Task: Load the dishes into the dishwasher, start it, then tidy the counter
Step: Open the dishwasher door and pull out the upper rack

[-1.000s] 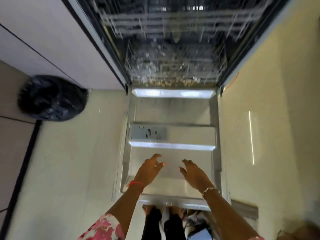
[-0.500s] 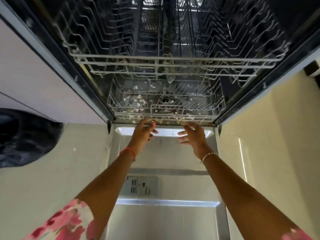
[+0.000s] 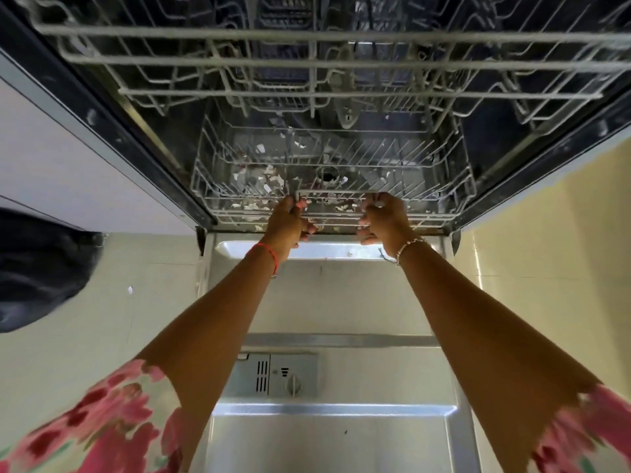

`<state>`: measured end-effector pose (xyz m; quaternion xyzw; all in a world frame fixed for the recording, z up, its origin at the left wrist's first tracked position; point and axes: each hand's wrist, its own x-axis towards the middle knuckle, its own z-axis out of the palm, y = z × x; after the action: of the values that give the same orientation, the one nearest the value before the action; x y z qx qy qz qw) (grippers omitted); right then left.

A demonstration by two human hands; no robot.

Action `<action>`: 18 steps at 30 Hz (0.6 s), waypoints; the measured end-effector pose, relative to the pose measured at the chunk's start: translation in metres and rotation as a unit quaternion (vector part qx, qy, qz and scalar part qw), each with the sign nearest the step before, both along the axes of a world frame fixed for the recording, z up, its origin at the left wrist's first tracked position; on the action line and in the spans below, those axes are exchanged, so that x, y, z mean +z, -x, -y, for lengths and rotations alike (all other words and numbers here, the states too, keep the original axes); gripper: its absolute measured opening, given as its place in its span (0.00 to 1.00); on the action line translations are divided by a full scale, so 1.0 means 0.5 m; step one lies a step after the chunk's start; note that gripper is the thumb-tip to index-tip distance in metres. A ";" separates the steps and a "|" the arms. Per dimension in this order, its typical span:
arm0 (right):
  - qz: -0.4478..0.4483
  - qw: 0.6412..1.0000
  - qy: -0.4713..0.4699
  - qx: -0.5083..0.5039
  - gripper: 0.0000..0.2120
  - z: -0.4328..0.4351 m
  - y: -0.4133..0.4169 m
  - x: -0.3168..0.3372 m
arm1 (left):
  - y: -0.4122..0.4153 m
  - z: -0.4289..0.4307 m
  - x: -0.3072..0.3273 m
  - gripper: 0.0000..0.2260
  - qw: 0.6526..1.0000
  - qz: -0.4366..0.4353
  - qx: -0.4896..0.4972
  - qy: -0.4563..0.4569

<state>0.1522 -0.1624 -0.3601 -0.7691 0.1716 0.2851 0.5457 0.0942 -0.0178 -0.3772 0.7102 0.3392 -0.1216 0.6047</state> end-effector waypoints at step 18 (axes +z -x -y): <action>-0.045 0.986 0.113 0.110 0.11 0.205 0.457 0.008 | 0.504 0.153 0.011 0.08 0.994 -0.092 0.008 -0.059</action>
<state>-0.0762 -0.2647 -0.3561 -0.8265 0.1419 0.3563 0.4121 -0.1580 -0.0943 -0.3715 0.7280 0.4057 -0.1618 0.5284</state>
